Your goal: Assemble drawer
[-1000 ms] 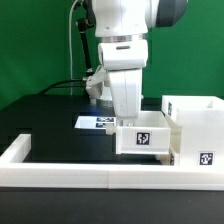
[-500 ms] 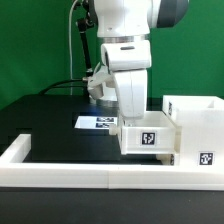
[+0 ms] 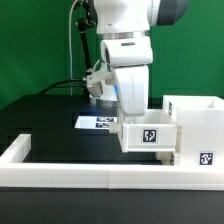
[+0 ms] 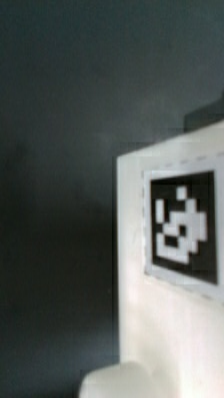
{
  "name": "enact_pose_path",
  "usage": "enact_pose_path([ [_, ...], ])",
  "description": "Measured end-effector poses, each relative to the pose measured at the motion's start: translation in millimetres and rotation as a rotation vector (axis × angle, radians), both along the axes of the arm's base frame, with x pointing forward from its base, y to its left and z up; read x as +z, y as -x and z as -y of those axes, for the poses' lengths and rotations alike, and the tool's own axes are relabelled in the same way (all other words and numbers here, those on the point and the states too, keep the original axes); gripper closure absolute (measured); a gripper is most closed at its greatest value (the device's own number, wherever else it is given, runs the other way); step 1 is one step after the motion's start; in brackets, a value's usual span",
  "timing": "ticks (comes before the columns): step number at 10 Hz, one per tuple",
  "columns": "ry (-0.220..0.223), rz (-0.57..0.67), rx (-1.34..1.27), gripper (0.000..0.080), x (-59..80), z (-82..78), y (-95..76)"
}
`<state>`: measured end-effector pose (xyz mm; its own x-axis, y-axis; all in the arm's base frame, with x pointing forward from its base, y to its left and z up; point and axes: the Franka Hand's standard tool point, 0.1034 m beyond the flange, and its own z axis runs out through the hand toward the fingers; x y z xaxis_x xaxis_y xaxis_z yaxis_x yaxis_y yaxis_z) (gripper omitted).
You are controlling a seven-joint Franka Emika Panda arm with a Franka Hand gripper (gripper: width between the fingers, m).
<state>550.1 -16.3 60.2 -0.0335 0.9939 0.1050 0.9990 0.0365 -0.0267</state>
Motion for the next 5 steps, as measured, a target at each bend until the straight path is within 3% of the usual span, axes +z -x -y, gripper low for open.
enact_pose_path([
  [5,-0.001,-0.014,-0.044,0.0758,-4.4,-6.5,1.6],
])
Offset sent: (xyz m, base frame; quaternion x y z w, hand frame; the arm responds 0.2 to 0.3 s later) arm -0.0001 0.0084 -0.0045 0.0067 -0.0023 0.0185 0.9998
